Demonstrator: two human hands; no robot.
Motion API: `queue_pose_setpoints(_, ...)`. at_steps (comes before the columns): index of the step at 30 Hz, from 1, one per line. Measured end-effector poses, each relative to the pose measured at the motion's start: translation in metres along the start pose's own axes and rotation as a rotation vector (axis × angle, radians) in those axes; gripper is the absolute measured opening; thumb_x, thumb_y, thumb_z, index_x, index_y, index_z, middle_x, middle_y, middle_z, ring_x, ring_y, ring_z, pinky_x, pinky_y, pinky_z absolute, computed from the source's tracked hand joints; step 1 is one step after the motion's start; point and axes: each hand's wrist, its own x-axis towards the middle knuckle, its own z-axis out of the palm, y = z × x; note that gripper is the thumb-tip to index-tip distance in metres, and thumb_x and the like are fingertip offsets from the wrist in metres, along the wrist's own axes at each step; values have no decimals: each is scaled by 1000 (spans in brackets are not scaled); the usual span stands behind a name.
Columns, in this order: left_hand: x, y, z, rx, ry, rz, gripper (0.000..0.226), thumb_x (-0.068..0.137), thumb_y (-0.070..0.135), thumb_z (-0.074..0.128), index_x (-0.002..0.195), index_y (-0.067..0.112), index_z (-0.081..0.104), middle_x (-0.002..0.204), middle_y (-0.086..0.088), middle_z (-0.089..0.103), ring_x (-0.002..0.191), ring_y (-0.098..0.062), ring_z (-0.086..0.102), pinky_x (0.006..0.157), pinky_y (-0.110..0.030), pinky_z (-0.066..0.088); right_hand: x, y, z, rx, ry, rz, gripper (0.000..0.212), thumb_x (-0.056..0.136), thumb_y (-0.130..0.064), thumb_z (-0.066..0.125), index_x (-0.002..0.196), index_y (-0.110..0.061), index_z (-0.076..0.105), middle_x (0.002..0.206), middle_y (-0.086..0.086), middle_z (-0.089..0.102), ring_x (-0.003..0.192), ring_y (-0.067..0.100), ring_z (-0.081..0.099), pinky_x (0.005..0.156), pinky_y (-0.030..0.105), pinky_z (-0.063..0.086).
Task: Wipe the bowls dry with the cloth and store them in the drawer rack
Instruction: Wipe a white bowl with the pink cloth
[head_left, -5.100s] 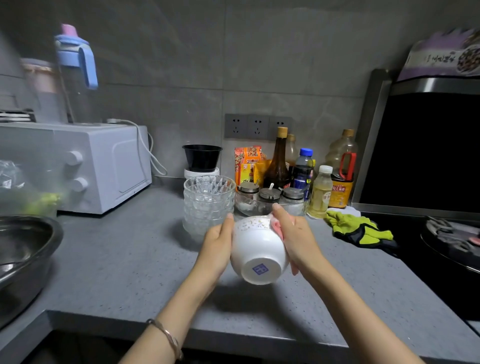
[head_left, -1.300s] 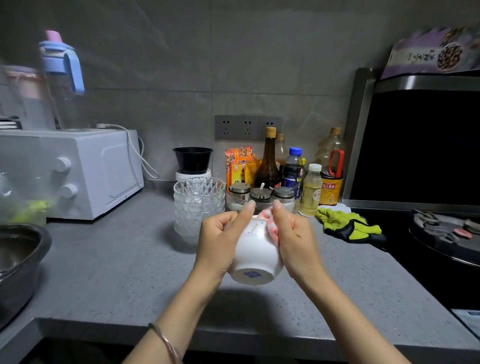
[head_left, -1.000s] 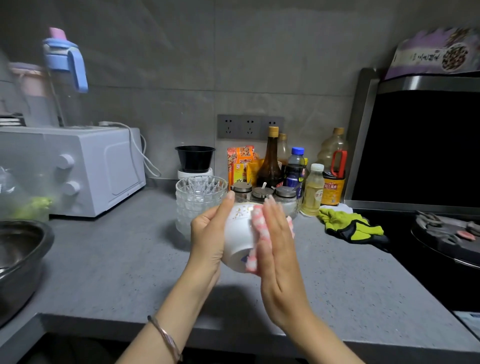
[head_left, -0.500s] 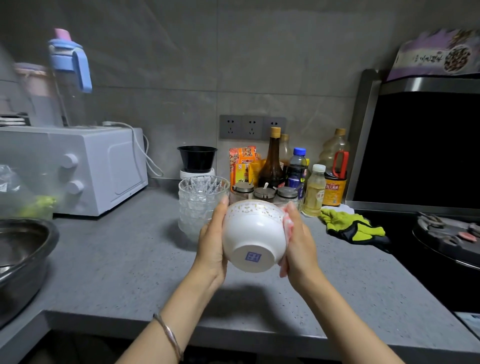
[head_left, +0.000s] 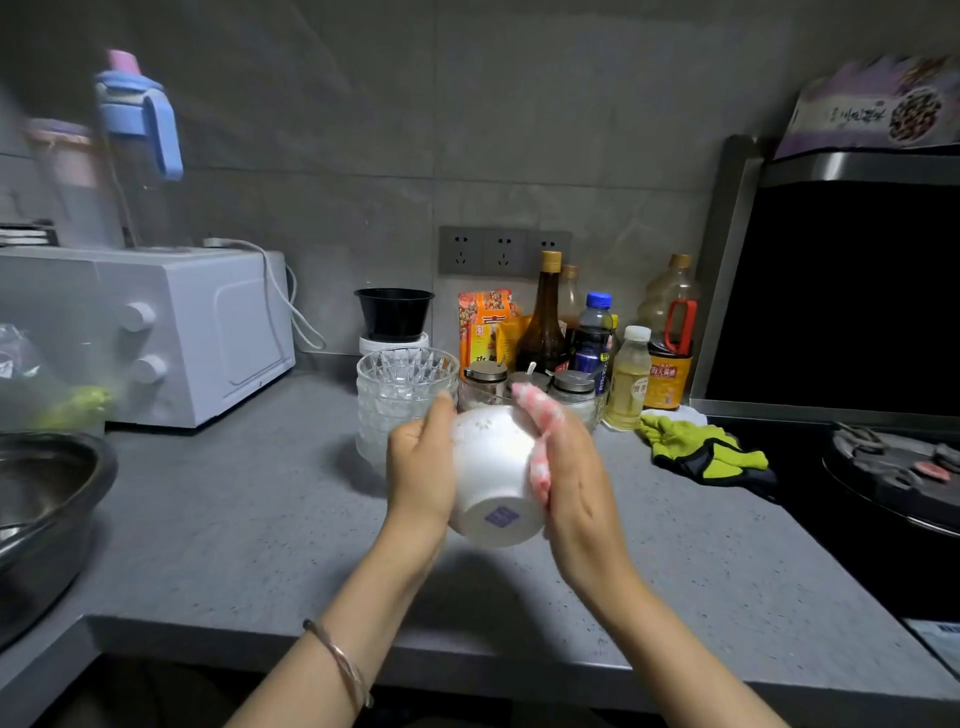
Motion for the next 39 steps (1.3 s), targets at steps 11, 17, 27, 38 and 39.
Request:
queue_pose_setpoints(11, -11, 3, 6, -4, -5, 13, 41, 96, 27, 50, 58, 15, 59, 47, 3, 60, 46, -13, 59, 46, -19, 43, 16, -19, -7, -95, -42, 87, 35, 103, -36, 28, 113, -32, 61, 117, -17, 58, 102, -8, 56, 72, 12, 48)
queue_pose_setpoints(17, -13, 4, 2, -198, -38, -120, 32, 95, 33, 50, 70, 17, 62, 61, 0, 66, 55, -17, 64, 47, -23, 47, 15, -23, -12, 146, 77, 449, 37, 100, -38, 30, 88, -24, 62, 66, -3, 65, 41, -1, 54, 31, 10, 32)
queue_pose_setpoints(27, -13, 5, 3, 348, -248, 222, 54, 95, 39, 49, 48, 13, 58, 54, -10, 62, 57, -27, 64, 55, -39, 46, 19, -4, -14, -165, -8, 197, 50, 90, -46, 42, 48, -19, 50, 56, 11, 61, 54, 18, 59, 48, 26, 37)
queue_pose_setpoints(38, -6, 4, 7, -39, 37, -48, 42, 96, 29, 50, 59, 12, 56, 55, -4, 58, 52, -16, 54, 47, -18, 41, -23, 0, 11, -379, -26, -168, 50, 101, -41, 18, 147, -24, 29, 154, -14, 24, 144, 6, 15, 117, 25, 10)
queue_pose_setpoints(39, -6, 3, 8, -20, 18, -40, 41, 96, 29, 50, 60, 11, 57, 58, -5, 59, 57, -17, 54, 52, -21, 42, -20, 2, 10, -447, -32, -215, 49, 101, -39, 20, 146, -24, 31, 154, -13, 26, 144, 7, 16, 117, 26, 11)
